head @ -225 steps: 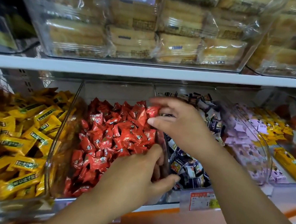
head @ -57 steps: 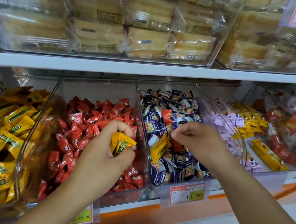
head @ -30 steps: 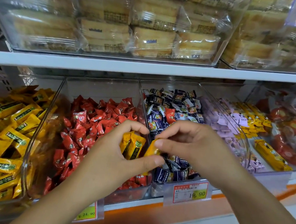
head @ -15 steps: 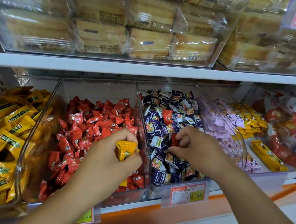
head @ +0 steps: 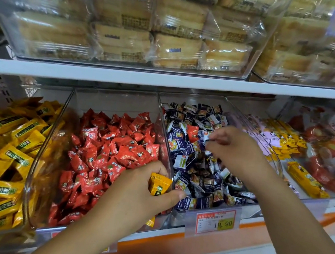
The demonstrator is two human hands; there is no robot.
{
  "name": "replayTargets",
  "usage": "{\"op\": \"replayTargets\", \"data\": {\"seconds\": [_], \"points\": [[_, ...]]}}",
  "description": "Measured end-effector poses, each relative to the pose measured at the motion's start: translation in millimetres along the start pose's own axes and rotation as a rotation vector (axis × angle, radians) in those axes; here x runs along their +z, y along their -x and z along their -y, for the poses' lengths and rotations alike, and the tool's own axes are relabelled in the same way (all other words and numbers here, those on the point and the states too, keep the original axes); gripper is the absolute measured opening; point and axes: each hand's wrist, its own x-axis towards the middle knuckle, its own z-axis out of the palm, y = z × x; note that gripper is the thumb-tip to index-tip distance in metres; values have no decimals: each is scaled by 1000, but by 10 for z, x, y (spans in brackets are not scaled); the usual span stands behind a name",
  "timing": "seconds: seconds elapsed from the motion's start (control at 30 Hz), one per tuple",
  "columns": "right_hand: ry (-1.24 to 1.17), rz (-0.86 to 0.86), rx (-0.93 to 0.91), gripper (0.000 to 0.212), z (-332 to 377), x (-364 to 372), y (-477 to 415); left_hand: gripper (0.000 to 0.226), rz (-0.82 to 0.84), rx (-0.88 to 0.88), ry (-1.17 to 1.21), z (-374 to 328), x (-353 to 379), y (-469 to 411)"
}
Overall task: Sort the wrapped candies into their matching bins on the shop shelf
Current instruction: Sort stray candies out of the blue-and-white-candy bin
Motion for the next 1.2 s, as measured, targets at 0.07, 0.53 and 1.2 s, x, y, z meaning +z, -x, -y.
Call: {"op": "replayTargets", "data": {"seconds": [0.07, 0.53, 1.2], "points": [[18, -91, -59, 30, 33, 119, -87, 32, 5, -1, -1, -3, 0, 11], [-159, -132, -316, 17, 217, 292, -118, 30, 44, -3, -33, 31, -14, 7], [396, 695, -151, 92, -61, 263, 161, 35, 34, -2, -11, 22, 12, -43]]}}
